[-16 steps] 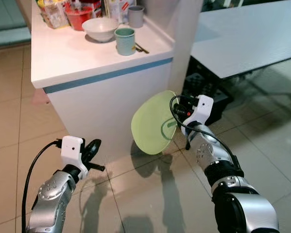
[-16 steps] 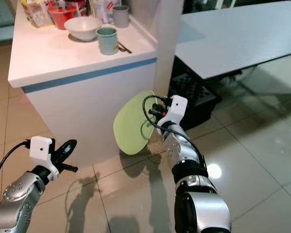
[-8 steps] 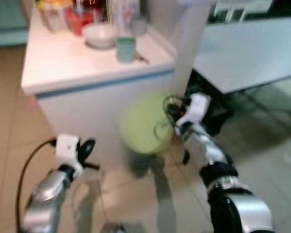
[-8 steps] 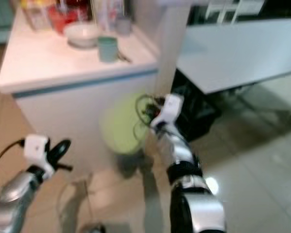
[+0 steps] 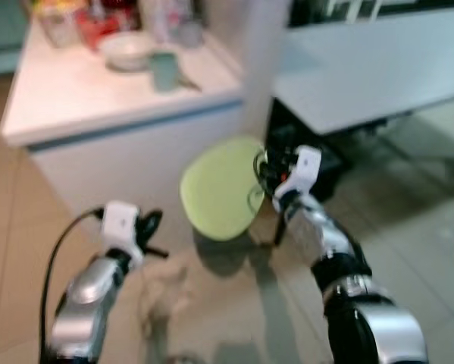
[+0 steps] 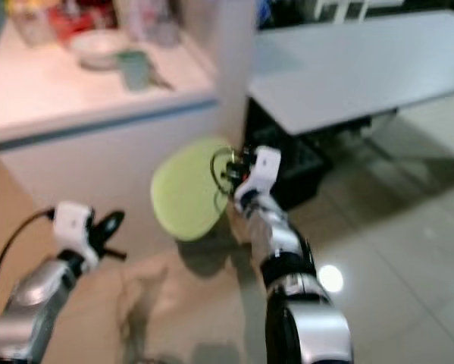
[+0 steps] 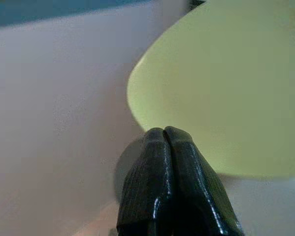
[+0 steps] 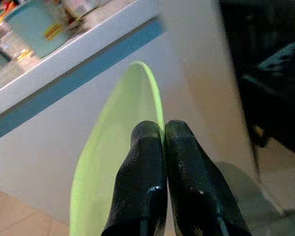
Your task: Setting the table
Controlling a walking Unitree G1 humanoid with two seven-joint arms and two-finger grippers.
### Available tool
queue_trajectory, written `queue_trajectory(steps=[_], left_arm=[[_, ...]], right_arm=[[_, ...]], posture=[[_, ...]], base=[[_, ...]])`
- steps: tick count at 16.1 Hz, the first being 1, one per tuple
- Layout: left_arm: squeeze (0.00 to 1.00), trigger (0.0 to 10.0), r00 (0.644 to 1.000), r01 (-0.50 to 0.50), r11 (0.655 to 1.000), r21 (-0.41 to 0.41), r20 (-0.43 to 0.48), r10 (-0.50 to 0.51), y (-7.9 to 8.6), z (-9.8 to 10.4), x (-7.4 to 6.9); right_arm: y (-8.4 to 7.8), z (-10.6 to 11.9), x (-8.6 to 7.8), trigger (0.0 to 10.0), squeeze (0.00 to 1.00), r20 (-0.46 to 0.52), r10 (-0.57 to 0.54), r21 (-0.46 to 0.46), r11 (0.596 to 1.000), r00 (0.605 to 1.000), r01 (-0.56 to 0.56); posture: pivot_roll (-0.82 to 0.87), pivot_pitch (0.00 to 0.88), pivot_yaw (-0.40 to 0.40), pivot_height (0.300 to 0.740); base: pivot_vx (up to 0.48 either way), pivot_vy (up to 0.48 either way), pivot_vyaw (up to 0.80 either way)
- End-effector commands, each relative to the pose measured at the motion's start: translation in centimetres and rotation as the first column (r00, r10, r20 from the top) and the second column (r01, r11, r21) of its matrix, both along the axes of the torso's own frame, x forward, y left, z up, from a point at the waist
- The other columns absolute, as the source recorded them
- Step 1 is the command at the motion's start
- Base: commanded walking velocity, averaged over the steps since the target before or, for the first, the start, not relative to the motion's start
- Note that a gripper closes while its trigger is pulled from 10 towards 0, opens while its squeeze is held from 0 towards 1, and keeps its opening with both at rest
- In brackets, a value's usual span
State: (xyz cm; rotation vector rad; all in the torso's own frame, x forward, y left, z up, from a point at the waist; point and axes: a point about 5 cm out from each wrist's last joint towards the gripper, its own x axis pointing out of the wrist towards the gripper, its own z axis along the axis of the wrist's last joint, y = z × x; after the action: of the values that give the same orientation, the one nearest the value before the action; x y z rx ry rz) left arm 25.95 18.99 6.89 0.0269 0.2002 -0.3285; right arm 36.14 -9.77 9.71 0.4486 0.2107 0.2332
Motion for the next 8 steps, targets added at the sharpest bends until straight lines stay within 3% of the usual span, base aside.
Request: queue_trajectory(steps=[1, 6, 8], left_arm=[[0.00, 10.0, 1.000, 0.006, 0.999, 0.038, -0.015, -0.005, -0.14, -0.30, -0.14], [0.00, 10.0, 1.000, -0.008, 0.999, 0.043, -0.015, 0.009, -0.15, -0.15, 0.07], [0.00, 10.0, 1.000, -0.014, 0.999, 0.029, -0.009, 0.014, -0.21, -0.01, 0.22]], right_arm=[[-1.10, 1.21, 0.58, 0.0, 0.00, 0.044, -0.034, -0.003, 0.999, 0.998, 0.034], [-1.11, 1.07, 0.49, 0.0, 0.00, 0.041, -0.035, -0.003, 0.999, 0.999, 0.036], [-1.14, 1.08, 0.48, 0.0, 0.00, 0.041, -0.035, -0.004, 0.999, 0.999, 0.035]], posture=[[0.09, 0.000, 0.013, 0.740], [0.09, 0.000, 0.013, 0.740], [0.08, 0.000, 0.014, 0.740]], base=[[0.000, 0.000, 0.00], [0.000, 0.000, 0.00], [0.442, 0.000, 0.00]])
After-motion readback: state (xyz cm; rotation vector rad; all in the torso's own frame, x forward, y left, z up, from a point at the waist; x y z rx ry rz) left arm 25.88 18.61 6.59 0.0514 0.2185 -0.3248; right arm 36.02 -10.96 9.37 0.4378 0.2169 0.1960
